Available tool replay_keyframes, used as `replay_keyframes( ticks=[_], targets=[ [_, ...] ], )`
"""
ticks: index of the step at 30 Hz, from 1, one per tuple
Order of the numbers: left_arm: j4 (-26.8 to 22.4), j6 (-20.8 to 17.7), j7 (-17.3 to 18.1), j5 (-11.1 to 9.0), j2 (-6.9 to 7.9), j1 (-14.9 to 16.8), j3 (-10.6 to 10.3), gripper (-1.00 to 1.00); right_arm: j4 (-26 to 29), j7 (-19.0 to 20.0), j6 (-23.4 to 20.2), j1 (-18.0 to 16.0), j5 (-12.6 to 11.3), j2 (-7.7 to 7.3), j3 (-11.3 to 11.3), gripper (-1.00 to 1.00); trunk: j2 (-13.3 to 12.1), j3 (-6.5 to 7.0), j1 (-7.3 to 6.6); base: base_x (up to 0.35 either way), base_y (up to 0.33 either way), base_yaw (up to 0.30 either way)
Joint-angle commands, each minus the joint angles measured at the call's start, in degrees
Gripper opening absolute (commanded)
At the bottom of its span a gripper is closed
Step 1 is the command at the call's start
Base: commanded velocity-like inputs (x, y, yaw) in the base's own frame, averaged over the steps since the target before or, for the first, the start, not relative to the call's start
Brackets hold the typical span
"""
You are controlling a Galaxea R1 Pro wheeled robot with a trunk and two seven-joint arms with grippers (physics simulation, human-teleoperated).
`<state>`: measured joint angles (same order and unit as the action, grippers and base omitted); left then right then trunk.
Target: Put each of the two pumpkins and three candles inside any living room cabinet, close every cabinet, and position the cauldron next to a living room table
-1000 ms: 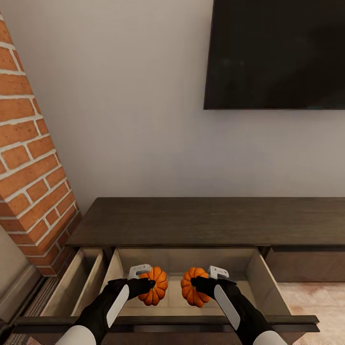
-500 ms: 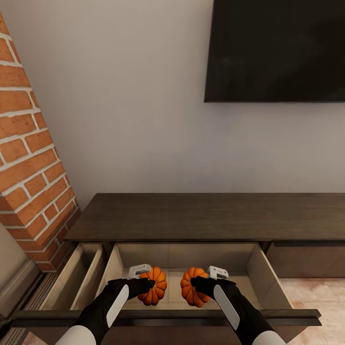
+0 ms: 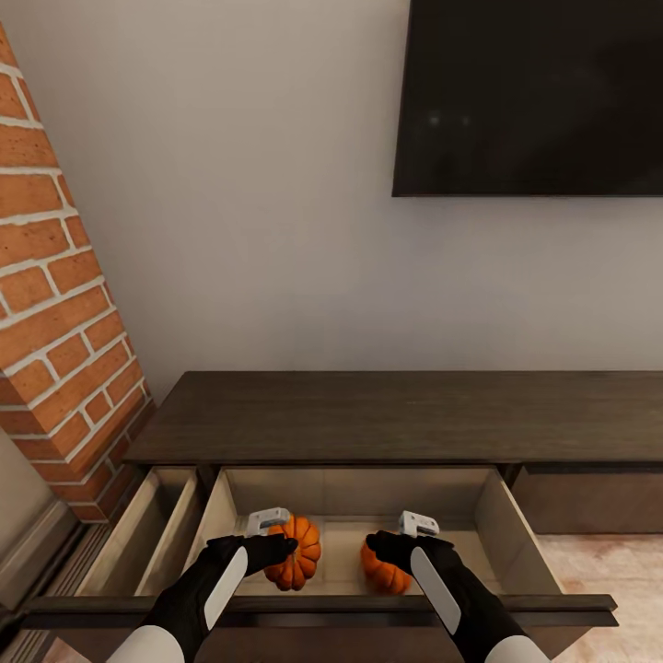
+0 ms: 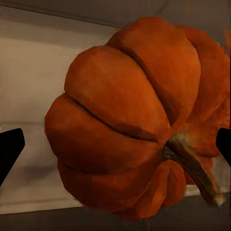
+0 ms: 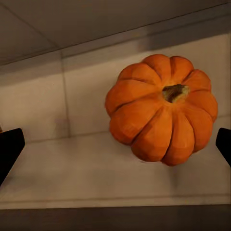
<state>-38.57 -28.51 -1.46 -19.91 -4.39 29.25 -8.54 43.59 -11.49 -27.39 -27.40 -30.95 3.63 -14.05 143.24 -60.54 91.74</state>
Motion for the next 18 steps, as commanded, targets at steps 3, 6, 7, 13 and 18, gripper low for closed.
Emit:
replay_keyframes(
  ticks=[3, 6, 7, 13, 18],
  targets=[
    [-0.1, -0.25, -0.2, -0.31, 0.05, 0.02, -0.02, 1.0, 0.09, -0.55, -0.14, -0.03, -0.6, -0.03, -0.18, 1.0, 0.02, -0.05, -0.01, 0.0, 0.0, 0.0],
    [-0.1, -0.26, -0.21, -0.31, 0.07, 0.02, 0.0, 1.0, 0.09, -0.55, -0.17, -0.03, -0.6, -0.03, -0.18, 1.0, 0.02, -0.05, -0.01, 0.0, 0.0, 0.0],
    [-0.12, -0.28, -0.21, -0.31, 0.07, 0.02, 0.01, 1.0, 0.09, -0.55, -0.18, -0.03, -0.6, -0.03, -0.18, 1.0, 0.02, -0.05, -0.01, 0.0, 0.0, 0.0],
    [-0.54, -0.32, -0.21, -0.31, 0.15, 0.02, 0.09, 1.0, 0.09, -0.55, -0.18, -0.03, -0.6, -0.03, -0.18, 1.0, 0.02, -0.05, -0.01, 0.0, 0.0, 0.0],
    [-0.62, -0.38, -0.21, -0.31, 0.17, 0.06, 0.03, 1.0, 0.09, -0.55, -0.21, -0.03, -0.64, -0.03, -0.18, 1.0, -0.8, 0.75, -0.5, 0.0, 0.0, 0.0]
  ],
)
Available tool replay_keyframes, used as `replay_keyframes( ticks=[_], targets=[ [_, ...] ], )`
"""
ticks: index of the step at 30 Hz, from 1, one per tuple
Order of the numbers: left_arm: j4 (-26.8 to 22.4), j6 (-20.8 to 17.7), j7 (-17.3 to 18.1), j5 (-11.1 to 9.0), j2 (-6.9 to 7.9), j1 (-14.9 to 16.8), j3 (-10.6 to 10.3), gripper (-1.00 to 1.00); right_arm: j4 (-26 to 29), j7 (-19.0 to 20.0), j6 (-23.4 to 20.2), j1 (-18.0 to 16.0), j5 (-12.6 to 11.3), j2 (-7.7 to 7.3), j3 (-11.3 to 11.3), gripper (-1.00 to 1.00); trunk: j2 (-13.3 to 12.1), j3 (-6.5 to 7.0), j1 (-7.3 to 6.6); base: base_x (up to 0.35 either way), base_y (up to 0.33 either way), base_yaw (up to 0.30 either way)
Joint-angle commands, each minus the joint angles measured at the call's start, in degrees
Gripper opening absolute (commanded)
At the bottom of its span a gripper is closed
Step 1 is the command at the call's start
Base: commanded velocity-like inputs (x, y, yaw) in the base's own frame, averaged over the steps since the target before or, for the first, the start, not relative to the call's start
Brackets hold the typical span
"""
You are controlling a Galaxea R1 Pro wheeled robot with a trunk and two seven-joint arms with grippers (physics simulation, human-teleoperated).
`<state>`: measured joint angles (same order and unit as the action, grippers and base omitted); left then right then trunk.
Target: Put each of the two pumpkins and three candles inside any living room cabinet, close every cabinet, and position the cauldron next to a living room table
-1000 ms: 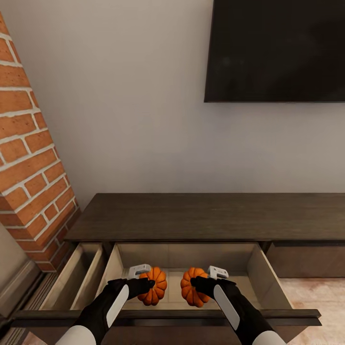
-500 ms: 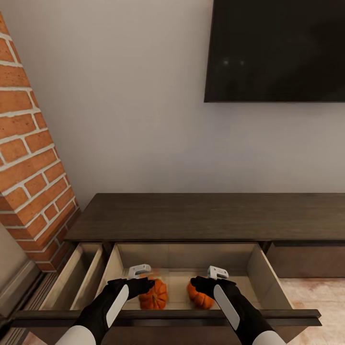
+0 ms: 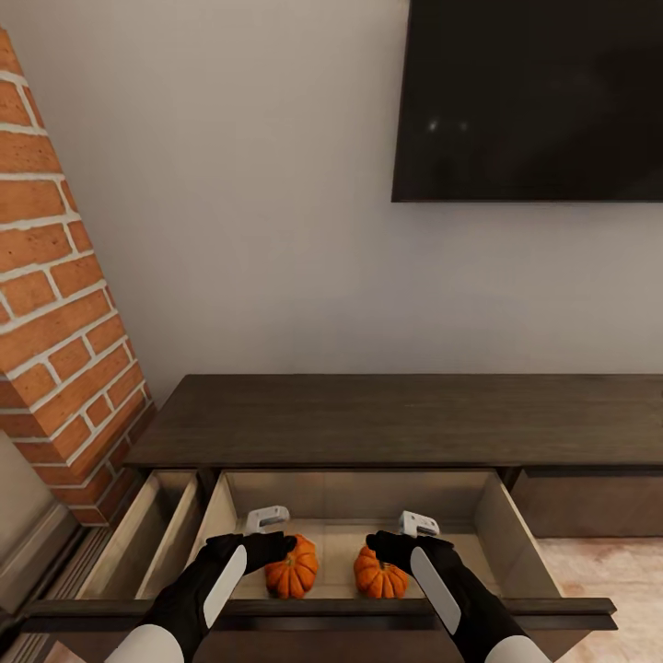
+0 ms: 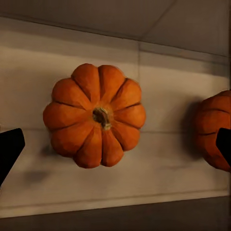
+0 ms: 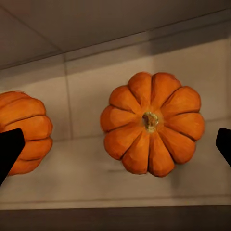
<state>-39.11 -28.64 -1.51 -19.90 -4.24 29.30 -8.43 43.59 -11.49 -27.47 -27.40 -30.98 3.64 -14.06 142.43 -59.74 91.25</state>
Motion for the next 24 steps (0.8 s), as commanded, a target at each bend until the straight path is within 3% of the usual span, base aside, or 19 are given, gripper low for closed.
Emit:
replay_keyframes(
  ticks=[1, 15, 24],
  targets=[
    [-0.08, -0.28, -0.16, -0.31, 0.02, 0.0, -0.09, 1.0, 0.09, -0.55, -0.13, -0.02, -0.6, -0.03, -0.18, 1.0, -0.39, 0.13, -0.24, 0.0, 0.0, 0.0],
    [-1.12, -1.37, -0.13, -0.24, 0.13, -0.02, -0.22, 1.0, 0.09, -0.47, -0.3, -0.02, -0.66, -0.29, -0.18, 1.0, -0.79, 0.31, -0.46, 0.0, 0.0, 0.0],
    [-1.98, -3.33, -0.16, 0.06, 0.52, 0.01, -0.36, 1.0, 0.09, -0.56, -0.45, -0.02, -0.66, -0.22, -0.18, 1.0, -4.4, 1.92, -2.43, 0.0, 0.0, 0.0]
  ],
)
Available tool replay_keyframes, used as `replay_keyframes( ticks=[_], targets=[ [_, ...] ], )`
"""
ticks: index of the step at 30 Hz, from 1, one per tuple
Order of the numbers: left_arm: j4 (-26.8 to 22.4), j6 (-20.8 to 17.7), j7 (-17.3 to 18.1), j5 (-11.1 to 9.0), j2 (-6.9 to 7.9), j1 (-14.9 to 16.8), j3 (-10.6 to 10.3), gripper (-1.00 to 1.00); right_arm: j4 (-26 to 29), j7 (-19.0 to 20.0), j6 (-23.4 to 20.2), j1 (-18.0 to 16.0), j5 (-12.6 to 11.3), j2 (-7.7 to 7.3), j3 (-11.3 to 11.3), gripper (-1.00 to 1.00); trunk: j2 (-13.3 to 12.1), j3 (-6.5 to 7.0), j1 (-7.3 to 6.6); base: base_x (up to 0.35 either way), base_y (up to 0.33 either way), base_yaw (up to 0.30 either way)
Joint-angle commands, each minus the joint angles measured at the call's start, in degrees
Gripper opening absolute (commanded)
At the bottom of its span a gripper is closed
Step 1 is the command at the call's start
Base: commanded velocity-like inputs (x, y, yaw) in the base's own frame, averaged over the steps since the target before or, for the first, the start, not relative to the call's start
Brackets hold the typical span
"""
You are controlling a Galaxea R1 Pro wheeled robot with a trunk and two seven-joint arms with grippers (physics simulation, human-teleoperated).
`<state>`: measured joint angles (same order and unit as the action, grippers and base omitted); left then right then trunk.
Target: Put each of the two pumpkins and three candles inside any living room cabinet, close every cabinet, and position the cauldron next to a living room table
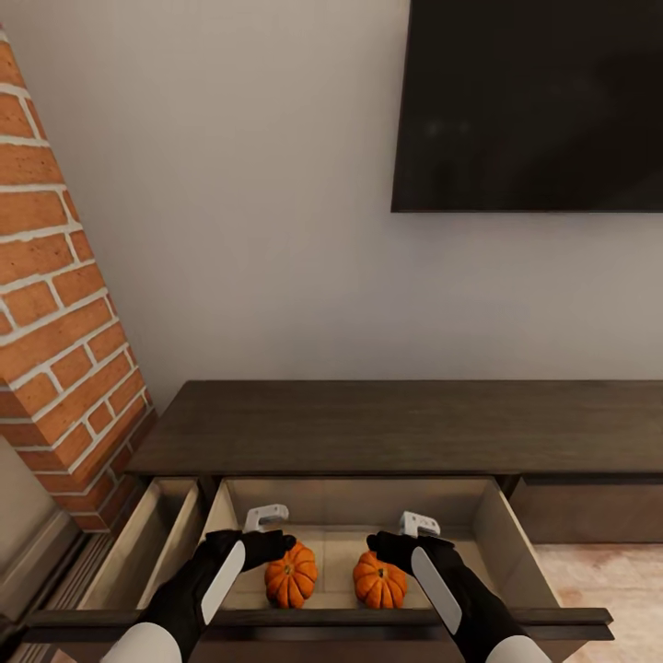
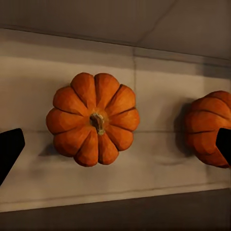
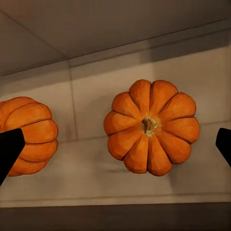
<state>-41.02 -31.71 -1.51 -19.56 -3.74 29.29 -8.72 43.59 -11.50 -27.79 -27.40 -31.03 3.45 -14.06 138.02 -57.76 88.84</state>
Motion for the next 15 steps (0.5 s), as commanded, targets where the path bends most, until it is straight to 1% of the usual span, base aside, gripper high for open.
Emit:
replay_keyframes(
  ticks=[1, 2, 5, 8, 12, 15],
  targets=[
    [-0.09, -0.81, -0.16, -0.26, 0.08, 0.0, -0.07, 1.0, 0.09, -0.55, -0.15, -0.03, -0.61, -0.06, -0.18, 1.0, -0.39, 0.13, -0.24, 0.0, 0.0, 0.0],
    [-0.1, -1.57, -0.16, -0.24, 0.15, 0.02, -0.07, 1.0, 0.09, -0.5, -0.2, -0.03, -0.65, -0.08, -0.15, 1.0, -0.79, 0.31, -0.46, 0.0, 0.0, 0.0],
    [0.11, -2.27, -0.18, -0.17, 0.05, 0.04, -0.16, 1.0, 0.09, -0.46, -0.38, -0.03, -0.74, -0.1, -0.11, 1.0, -2.0, 0.85, -1.11, -0.011, 0.0, 0.0],
    [0.0, -2.73, -0.42, 0.08, 0.04, 0.03, -0.26, 1.0, 0.09, -0.47, -0.52, -0.03, -0.77, -0.01, -0.1, 1.0, -3.2, 1.39, -1.77, -0.18, 0.0, 0.0],
    [-0.64, -7.44, -2.2, 0.3, 0.18, 0.17, -0.26, 1.0, 0.09, -0.51, -0.64, -0.03, -0.83, 0.1, -0.09, 1.0, -4.8, 2.1, -2.65, -0.258, 0.0, 0.0],
    [-2.23, -10.09, -2.89, 0.37, 0.21, 0.23, -0.25, 1.0, 0.09, -0.49, -0.67, -0.03, -0.91, 0.12, -0.09, 1.0, -6.01, 2.64, -3.31, -0.106, 0.0, 0.0]
  ],
)
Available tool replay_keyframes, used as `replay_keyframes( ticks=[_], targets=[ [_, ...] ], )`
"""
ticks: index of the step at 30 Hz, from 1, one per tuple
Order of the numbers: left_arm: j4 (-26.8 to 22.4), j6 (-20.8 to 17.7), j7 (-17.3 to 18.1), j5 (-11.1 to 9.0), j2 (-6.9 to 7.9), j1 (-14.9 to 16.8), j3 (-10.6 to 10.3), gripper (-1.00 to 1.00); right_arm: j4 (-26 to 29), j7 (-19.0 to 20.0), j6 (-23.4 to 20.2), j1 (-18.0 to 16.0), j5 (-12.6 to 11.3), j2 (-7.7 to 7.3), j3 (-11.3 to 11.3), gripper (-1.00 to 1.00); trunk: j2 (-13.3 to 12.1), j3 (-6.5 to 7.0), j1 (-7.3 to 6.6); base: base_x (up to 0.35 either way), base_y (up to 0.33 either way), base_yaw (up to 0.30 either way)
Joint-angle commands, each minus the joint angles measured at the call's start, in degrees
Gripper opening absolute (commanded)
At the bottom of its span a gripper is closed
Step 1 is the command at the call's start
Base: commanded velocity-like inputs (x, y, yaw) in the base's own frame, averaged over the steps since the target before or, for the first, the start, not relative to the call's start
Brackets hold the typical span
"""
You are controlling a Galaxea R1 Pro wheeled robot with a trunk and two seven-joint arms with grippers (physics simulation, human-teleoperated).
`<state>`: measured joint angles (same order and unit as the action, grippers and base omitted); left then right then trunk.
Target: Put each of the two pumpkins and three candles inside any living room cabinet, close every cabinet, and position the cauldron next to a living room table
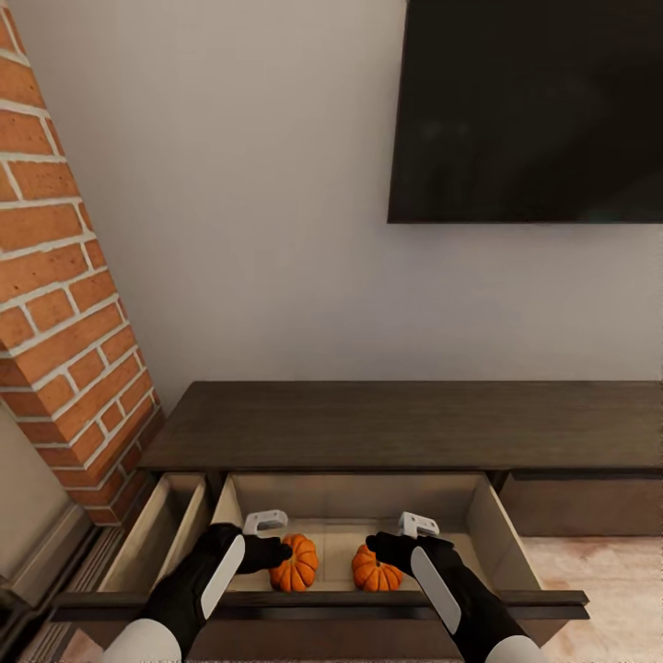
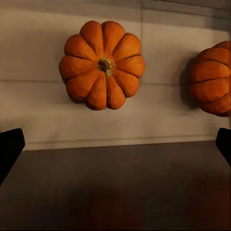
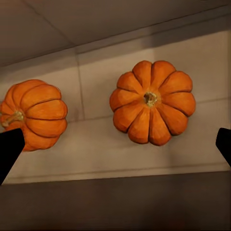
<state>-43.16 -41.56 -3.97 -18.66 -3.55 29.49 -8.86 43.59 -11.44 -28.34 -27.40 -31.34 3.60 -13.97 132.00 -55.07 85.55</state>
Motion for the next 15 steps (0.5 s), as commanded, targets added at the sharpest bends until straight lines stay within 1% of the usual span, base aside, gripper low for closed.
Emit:
replay_keyframes(
  ticks=[1, 7, 15],
  targets=[
    [-0.49, -0.6, -0.54, -0.52, 0.0, 0.02, -0.11, 1.0, 0.09, -0.54, -0.13, -0.03, -0.62, -0.02, -0.18, 1.0, -0.39, 0.13, -0.24, -0.041, 0.0, 0.0],
    [-1.77, -1.21, -1.23, -0.5, 0.04, 0.04, -0.1, 1.0, 0.62, -0.43, -0.03, -0.03, -0.65, 0.0, -0.12, 1.0, -2.8, 1.21, -1.56, -0.011, 0.0, 0.0],
    [-2.1, -1.24, -1.3, -0.5, 0.16, 0.04, -0.02, 1.0, 0.85, -0.39, 0.05, -0.03, -0.62, 0.07, -0.15, 1.0, -6.01, 2.64, -3.32, 0.0, 0.0, 0.0]
  ],
)
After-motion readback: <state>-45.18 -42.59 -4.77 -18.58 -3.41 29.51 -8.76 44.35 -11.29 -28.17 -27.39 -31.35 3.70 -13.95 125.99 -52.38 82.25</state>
